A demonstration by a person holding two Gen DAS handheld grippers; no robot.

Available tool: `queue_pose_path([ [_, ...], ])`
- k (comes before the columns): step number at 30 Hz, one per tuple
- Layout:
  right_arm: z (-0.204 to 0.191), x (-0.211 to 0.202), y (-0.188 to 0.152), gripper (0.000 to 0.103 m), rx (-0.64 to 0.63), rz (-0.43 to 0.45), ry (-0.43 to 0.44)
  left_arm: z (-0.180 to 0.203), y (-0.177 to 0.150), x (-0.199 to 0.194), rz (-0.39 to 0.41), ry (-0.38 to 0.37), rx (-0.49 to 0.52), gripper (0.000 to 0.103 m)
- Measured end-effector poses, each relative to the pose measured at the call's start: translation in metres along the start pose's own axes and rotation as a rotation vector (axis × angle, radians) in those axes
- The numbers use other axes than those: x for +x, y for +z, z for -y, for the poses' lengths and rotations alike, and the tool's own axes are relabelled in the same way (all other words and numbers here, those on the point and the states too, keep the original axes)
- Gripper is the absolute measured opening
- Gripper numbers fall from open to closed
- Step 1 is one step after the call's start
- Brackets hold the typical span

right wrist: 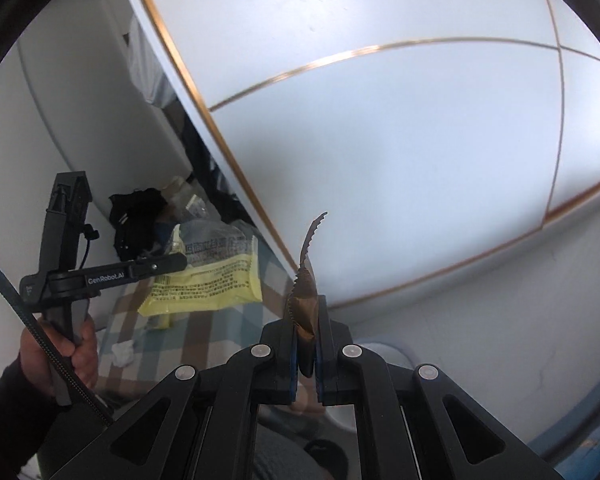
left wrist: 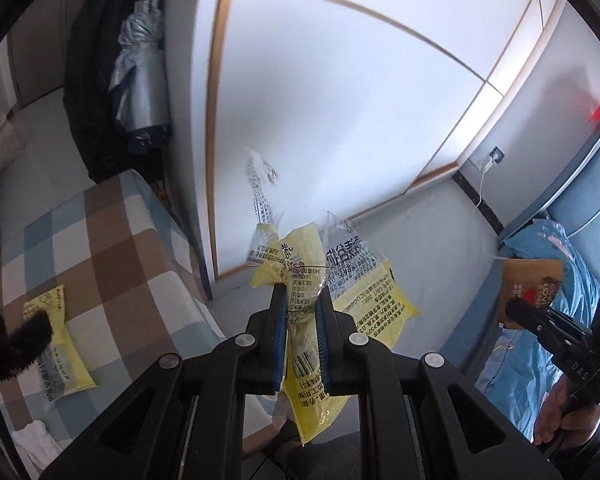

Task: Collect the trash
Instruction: 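Carry the wrappers in the left gripper and the brown packet in the right gripper to the bin, then open both grippers over the white bin to drop the items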

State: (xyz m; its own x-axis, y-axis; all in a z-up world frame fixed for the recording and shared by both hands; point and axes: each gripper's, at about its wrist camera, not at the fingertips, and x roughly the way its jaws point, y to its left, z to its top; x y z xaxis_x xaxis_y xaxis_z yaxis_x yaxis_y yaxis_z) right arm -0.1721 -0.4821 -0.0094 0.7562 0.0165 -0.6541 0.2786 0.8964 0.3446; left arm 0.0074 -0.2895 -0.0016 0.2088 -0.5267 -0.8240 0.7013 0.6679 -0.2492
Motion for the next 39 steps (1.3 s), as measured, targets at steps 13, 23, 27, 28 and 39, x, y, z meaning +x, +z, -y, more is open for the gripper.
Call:
queue_pose_path([
  [13,0.086,0.089,-0.069,0.005,0.223,-0.205,-0.021,0.056,-0.008,0.123,-0.314,0.114,0.209,0.009],
  [23,0.116,0.156,-0.106,0.005,0.338,-0.334,-0.002,0.056,-0.022,0.209,-0.553,0.135,0.226,0.009],
  [27,0.111,0.174,-0.113,0.005,0.361,-0.374,0.007,0.062,-0.028,0.231,-0.606,0.161,0.252,0.010],
  [28,0.111,0.178,-0.116,0.005,0.367,-0.382,0.010,0.064,-0.028,0.236,-0.613,0.173,0.256,0.010],
  [39,0.106,0.217,-0.139,0.005,0.399,-0.471,0.053,0.056,-0.028,0.268,-0.698,0.187,0.202,0.023],
])
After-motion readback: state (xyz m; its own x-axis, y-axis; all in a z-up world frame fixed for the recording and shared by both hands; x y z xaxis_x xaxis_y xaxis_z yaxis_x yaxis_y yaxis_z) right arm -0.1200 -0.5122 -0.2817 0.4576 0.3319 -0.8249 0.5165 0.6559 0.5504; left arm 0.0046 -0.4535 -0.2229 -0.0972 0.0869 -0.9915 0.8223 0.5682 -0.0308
